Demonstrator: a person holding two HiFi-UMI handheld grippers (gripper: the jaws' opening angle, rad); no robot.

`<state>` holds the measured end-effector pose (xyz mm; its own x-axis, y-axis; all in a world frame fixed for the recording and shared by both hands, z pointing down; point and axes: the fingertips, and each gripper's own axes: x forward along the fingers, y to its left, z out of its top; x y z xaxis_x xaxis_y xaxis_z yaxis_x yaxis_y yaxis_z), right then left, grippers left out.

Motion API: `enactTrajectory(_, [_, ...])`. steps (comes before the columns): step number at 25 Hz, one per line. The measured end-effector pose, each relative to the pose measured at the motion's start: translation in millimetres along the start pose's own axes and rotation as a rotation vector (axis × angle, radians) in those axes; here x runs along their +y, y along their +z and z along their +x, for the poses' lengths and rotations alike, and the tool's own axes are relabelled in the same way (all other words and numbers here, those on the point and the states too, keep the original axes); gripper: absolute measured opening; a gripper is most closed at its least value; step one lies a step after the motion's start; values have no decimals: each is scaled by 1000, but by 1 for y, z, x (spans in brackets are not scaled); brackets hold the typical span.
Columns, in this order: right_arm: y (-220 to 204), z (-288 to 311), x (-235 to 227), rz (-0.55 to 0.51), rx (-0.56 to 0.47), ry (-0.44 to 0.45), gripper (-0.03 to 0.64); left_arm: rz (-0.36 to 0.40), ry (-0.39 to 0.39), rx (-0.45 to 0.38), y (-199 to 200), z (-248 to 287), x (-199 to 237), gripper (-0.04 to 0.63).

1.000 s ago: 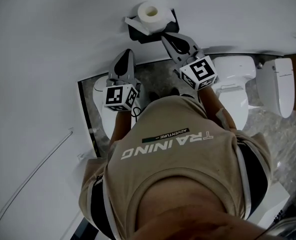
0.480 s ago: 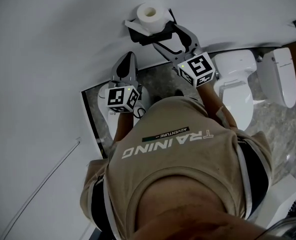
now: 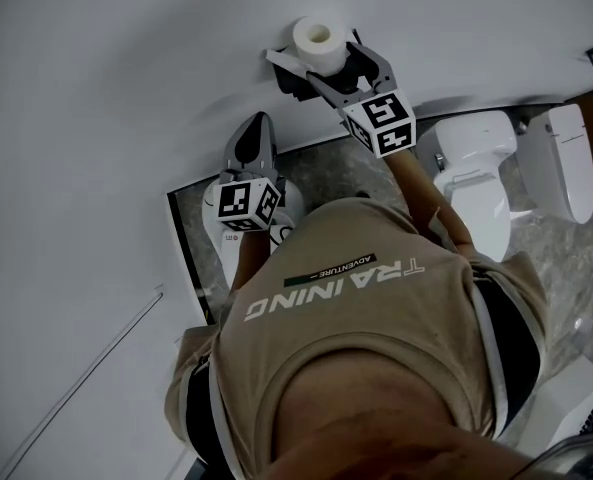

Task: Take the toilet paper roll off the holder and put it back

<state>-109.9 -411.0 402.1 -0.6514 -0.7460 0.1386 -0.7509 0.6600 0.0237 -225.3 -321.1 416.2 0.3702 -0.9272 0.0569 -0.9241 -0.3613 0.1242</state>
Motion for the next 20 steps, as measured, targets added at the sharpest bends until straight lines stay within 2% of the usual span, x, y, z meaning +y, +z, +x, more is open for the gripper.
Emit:
enactTrajectory(4, [-6,13,-8,3,56,-56,324,-12,8,3,-3,-1,10,0])
enactTrajectory(9, [-15,24,-9,-49,176,-118,324,-22,8,18,-6,0,22,0])
enactTrajectory(12, [-17,23,-11,-68,175,-150,322,-30,4,15,-9,0,24,0])
enactTrajectory(20, [-16,21,-10,-65,160,-113,322,-31,-5,23,-12,-5,27,0])
